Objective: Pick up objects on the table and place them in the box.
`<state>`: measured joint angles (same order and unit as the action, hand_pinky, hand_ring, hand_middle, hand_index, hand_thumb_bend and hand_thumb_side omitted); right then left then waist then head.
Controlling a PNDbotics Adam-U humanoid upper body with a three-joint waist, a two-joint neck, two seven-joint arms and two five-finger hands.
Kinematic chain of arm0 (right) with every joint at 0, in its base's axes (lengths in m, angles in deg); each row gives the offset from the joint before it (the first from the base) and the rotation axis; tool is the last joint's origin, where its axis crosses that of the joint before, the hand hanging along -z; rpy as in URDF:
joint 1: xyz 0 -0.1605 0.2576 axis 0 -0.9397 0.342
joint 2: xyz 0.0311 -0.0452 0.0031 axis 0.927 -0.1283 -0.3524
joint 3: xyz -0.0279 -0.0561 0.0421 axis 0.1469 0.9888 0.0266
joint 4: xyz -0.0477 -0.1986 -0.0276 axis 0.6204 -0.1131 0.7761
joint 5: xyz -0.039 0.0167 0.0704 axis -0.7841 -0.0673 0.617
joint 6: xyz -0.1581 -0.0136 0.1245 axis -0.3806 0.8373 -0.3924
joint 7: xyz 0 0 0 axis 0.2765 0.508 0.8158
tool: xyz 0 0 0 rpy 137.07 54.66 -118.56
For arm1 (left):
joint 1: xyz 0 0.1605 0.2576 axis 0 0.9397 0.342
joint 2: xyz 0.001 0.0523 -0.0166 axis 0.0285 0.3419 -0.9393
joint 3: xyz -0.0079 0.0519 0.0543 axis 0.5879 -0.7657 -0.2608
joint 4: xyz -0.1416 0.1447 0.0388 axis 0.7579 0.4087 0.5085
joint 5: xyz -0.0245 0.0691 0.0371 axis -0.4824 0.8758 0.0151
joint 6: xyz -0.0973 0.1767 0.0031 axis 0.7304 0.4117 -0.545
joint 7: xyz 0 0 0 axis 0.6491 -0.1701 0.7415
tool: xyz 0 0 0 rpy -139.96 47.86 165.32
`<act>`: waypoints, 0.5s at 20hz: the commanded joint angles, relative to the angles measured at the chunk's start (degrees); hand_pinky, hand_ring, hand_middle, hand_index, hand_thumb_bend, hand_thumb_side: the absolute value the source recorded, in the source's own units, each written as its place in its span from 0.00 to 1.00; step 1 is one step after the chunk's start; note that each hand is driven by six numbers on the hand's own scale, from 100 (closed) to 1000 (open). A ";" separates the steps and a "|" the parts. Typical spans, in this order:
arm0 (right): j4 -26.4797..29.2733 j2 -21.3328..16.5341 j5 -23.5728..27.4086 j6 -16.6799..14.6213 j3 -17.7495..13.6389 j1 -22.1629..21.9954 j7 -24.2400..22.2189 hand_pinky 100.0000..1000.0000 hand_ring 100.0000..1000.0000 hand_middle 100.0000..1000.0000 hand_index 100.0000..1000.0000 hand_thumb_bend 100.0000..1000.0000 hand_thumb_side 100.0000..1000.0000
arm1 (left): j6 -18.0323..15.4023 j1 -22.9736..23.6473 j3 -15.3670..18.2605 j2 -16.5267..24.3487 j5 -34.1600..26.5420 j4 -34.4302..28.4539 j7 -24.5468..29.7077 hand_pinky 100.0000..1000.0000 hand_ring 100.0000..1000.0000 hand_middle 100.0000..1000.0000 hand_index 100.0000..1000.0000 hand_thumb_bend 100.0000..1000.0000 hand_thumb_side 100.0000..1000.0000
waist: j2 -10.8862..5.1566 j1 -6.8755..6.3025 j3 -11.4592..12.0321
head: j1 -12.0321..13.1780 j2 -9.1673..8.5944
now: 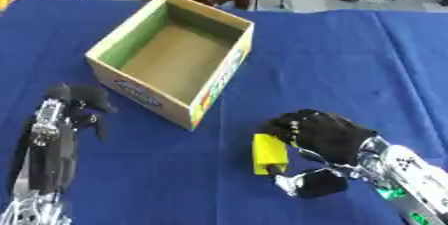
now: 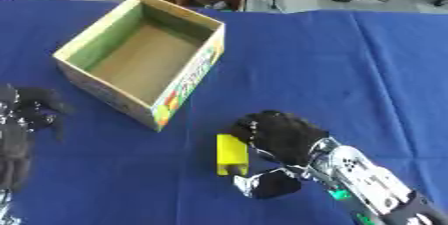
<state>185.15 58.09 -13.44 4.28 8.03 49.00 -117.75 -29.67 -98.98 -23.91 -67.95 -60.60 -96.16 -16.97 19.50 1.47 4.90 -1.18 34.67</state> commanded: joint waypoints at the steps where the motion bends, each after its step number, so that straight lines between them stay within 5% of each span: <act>1: 1.64 -1.69 2.91 -0.05 -0.02 0.85 -0.77 0.80 0.86 0.78 0.87 0.00 1.00 | -0.05 -0.20 -0.35 0.37 0.18 -0.67 0.27 0.15 0.47 0.40 0.56 0.00 0.99 | -0.75 -0.07 -0.01 | -0.05 -0.09; 5: 3.38 -2.29 6.19 0.99 -0.34 1.73 -1.14 0.78 0.83 0.70 0.83 0.00 0.99 | -0.07 -0.16 -0.39 0.37 0.25 -0.64 0.39 0.15 0.47 0.40 0.56 0.00 0.99 | -0.75 -0.07 0.03 | -0.04 -0.26; 10: 4.13 -2.66 9.84 2.68 -0.62 2.44 -1.71 0.77 0.79 0.57 0.80 0.00 0.85 | -0.14 -0.07 -0.45 0.40 0.30 -0.65 0.56 0.15 0.47 0.40 0.56 0.00 0.98 | -0.72 -0.12 0.20 | -0.13 -0.34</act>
<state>188.11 56.84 -4.81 6.47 8.00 50.84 -119.38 -29.65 -98.93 -23.94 -67.95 -60.51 -96.15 -16.59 19.66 1.47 5.04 -1.20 34.64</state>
